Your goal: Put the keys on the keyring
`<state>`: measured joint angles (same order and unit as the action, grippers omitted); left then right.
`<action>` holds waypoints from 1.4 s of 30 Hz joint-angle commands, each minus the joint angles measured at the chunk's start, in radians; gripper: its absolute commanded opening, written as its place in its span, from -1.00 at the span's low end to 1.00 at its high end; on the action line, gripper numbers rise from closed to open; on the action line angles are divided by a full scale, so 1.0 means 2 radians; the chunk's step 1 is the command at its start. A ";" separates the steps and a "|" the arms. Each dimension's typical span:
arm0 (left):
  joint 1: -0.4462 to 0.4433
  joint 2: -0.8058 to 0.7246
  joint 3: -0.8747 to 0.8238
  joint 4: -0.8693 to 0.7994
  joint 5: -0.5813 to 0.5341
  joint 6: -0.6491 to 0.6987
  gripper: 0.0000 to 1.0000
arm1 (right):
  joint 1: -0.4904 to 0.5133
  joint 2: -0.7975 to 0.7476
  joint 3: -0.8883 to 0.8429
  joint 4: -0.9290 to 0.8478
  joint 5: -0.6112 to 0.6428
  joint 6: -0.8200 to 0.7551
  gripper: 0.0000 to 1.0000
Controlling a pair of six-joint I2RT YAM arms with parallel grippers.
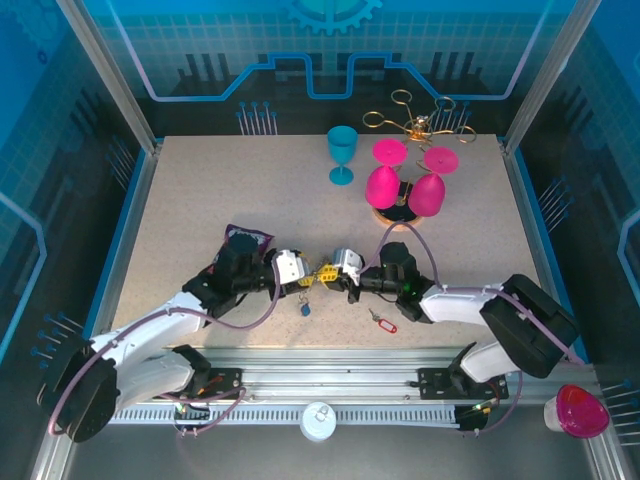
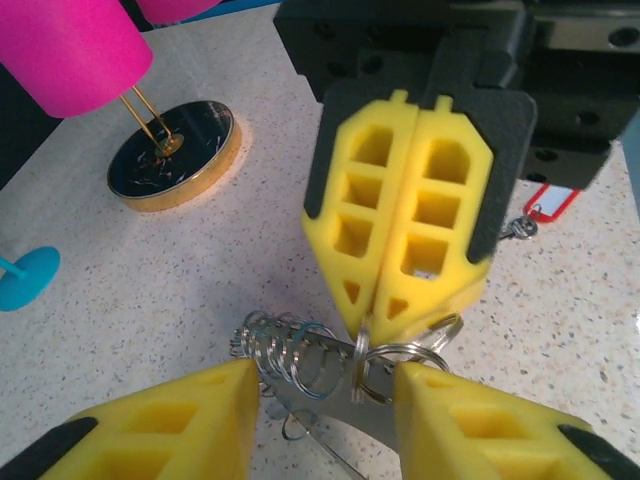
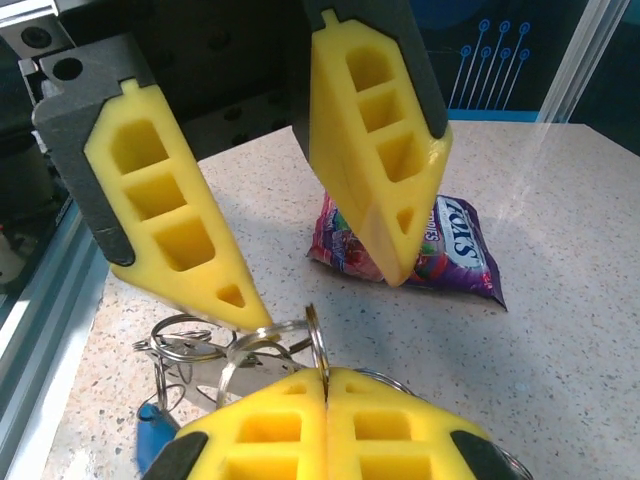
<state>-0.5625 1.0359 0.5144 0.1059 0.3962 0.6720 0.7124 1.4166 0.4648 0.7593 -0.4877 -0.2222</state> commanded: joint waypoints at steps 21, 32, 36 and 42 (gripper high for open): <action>0.034 -0.005 0.110 -0.239 0.064 0.066 -0.29 | 0.027 -0.041 0.121 -0.295 0.025 -0.128 -1.00; 0.035 0.039 0.102 -0.146 0.091 0.012 -0.33 | 0.029 -0.044 0.118 -0.260 0.006 -0.107 -1.00; 0.035 0.043 0.101 -0.159 0.097 0.018 -0.36 | 0.029 -0.045 0.119 -0.256 0.004 -0.103 -1.00; 0.035 0.042 0.102 -0.165 0.100 0.022 -0.35 | 0.029 -0.044 0.123 -0.260 0.006 -0.097 -1.00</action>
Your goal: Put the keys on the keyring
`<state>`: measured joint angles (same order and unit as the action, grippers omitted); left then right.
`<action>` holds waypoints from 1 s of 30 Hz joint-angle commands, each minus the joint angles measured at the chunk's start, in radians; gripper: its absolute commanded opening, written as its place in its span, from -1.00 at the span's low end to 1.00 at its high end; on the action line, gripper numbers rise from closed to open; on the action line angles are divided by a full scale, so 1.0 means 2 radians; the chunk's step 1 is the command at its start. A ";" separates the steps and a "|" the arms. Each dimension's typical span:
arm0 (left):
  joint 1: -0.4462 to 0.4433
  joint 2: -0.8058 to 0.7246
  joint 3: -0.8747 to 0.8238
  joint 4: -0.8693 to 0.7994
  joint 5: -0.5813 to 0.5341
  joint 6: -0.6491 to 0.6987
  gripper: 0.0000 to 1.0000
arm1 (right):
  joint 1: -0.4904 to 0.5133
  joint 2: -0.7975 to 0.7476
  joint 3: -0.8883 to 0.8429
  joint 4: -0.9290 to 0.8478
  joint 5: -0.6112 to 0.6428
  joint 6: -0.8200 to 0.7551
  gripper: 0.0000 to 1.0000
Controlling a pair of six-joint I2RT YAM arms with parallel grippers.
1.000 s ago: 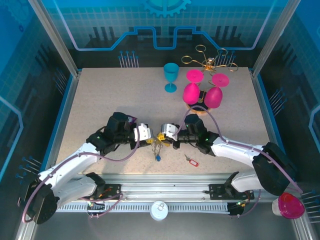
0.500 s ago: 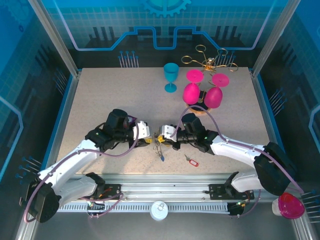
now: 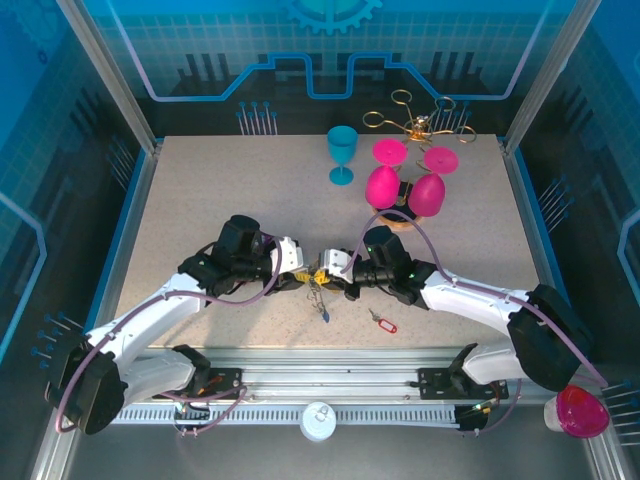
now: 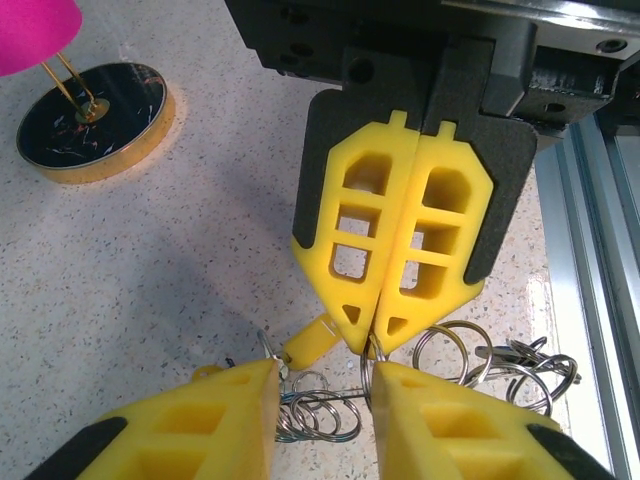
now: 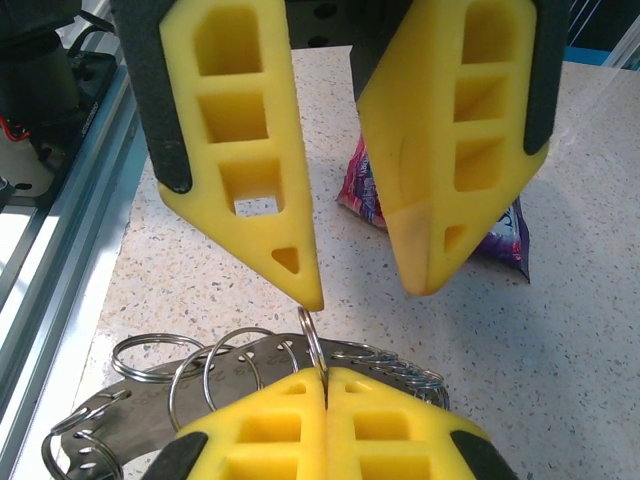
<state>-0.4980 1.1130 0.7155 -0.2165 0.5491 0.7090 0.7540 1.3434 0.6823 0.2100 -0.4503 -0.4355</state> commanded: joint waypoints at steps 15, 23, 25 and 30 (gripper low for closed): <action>0.007 0.002 -0.011 -0.002 0.032 0.003 -0.30 | 0.009 -0.007 0.016 0.023 -0.008 0.023 -1.00; 0.007 0.011 -0.009 0.007 0.023 0.007 -0.55 | 0.011 -0.006 0.016 0.027 -0.017 0.032 -1.00; 0.007 0.013 -0.007 0.003 0.021 0.011 -0.64 | 0.011 -0.006 0.016 0.041 -0.020 0.032 -1.00; 0.007 0.012 -0.006 -0.001 0.021 0.015 -0.87 | 0.013 -0.007 0.013 0.053 -0.025 0.040 -1.00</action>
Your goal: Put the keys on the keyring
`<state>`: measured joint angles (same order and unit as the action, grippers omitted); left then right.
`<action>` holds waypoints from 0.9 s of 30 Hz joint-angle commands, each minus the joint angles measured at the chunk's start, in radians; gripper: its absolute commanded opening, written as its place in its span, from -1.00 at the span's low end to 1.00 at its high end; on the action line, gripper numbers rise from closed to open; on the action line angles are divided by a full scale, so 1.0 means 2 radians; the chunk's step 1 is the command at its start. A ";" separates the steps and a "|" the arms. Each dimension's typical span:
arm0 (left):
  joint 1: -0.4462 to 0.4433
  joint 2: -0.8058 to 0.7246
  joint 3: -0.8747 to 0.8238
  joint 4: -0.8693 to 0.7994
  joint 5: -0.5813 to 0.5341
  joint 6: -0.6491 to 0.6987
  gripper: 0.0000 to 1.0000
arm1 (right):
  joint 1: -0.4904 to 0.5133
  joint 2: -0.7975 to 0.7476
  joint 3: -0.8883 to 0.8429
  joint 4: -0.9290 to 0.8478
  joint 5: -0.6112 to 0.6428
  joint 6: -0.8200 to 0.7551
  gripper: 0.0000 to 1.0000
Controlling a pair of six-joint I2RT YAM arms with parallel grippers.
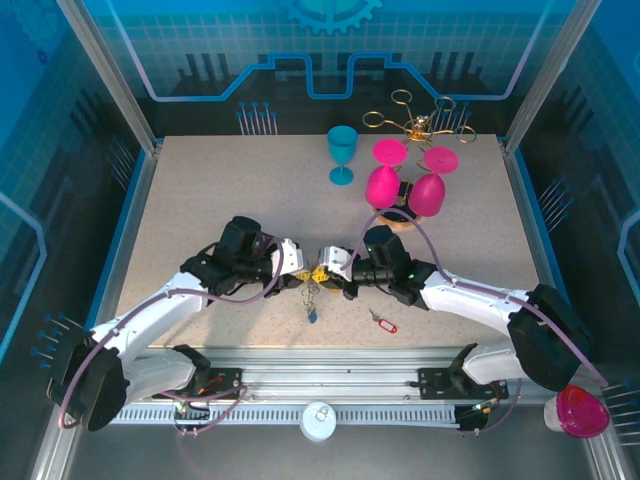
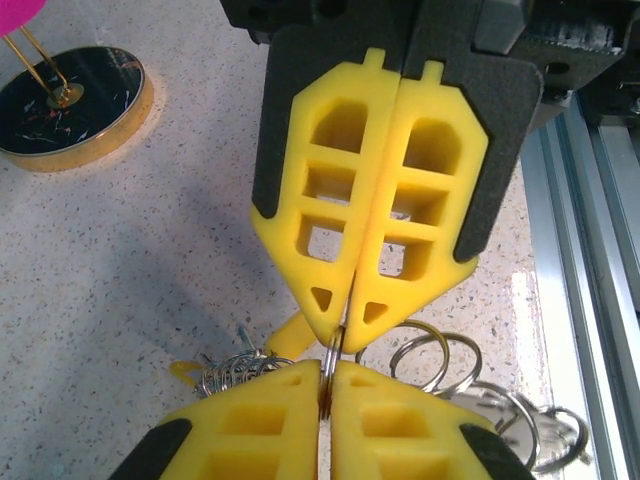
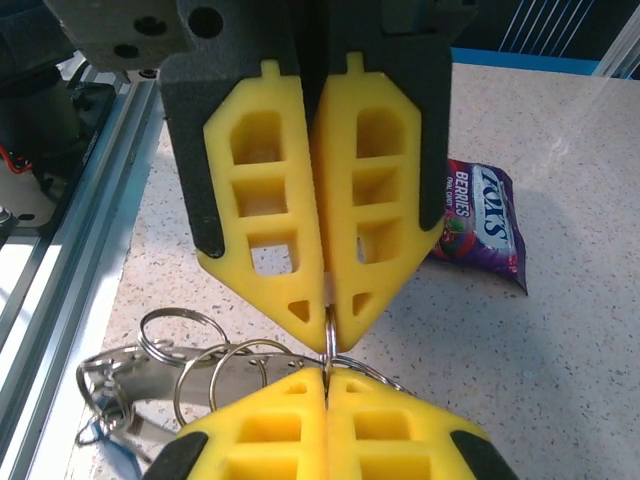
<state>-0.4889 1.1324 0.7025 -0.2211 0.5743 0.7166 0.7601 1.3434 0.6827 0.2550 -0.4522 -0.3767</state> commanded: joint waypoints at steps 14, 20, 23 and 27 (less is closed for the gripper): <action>0.002 -0.052 -0.091 0.196 0.030 -0.048 -1.00 | -0.052 0.016 -0.104 0.317 -0.074 0.126 -0.47; 0.001 -0.052 -0.104 0.220 0.031 -0.064 -1.00 | -0.052 0.030 -0.108 0.333 -0.102 0.128 -0.47; 0.001 -0.049 -0.106 0.231 0.031 -0.072 -1.00 | -0.052 0.033 -0.107 0.326 -0.102 0.124 -0.45; 0.002 -0.046 -0.108 0.241 0.032 -0.080 -1.00 | -0.052 0.038 -0.105 0.315 -0.092 0.112 -0.45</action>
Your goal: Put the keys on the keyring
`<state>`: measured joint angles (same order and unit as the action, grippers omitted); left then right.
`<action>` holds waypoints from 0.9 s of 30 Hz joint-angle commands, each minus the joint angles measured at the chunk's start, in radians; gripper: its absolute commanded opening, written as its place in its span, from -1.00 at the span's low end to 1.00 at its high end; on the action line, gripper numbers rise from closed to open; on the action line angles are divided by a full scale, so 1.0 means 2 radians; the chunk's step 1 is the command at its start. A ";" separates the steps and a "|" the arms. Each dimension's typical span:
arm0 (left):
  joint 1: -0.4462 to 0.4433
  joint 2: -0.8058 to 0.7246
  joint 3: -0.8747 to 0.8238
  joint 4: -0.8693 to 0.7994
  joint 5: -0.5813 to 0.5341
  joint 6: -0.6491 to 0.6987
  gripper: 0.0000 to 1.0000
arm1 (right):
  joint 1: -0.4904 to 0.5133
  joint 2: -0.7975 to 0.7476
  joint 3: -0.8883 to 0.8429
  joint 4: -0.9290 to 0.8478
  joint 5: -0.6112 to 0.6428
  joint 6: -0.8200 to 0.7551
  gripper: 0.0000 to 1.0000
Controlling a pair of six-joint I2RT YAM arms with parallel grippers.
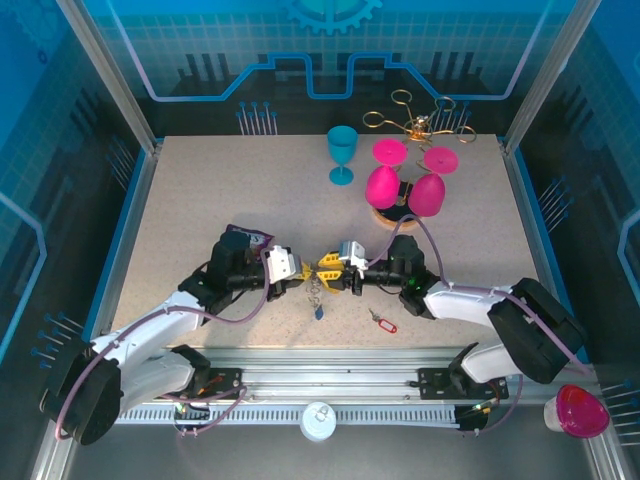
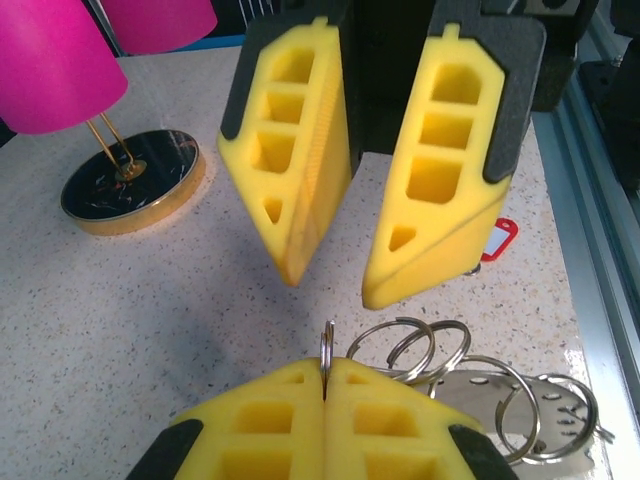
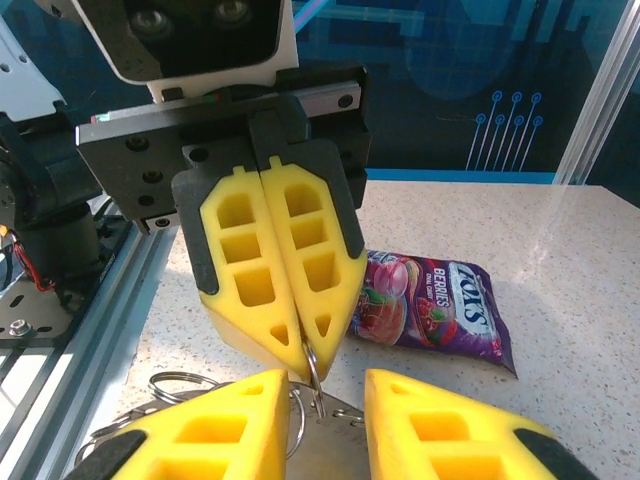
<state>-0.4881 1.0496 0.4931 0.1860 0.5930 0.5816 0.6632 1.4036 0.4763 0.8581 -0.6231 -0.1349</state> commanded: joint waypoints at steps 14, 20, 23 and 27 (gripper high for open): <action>0.001 0.006 -0.004 0.055 0.048 -0.029 -1.00 | -0.001 0.026 0.016 0.013 -0.008 -0.026 -0.60; 0.001 0.010 -0.005 0.066 0.054 -0.036 -1.00 | 0.001 0.031 0.025 0.020 -0.016 -0.023 -0.67; 0.001 0.010 -0.006 0.076 0.058 -0.044 -1.00 | 0.001 0.035 0.028 0.024 -0.017 -0.023 -0.79; 0.001 0.008 -0.005 0.068 0.052 -0.044 -1.00 | 0.001 0.027 0.032 0.006 -0.010 -0.032 -1.00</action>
<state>-0.4812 1.0683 0.4858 0.2684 0.6342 0.5026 0.6632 1.4593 0.5072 0.8673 -0.6445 -0.1741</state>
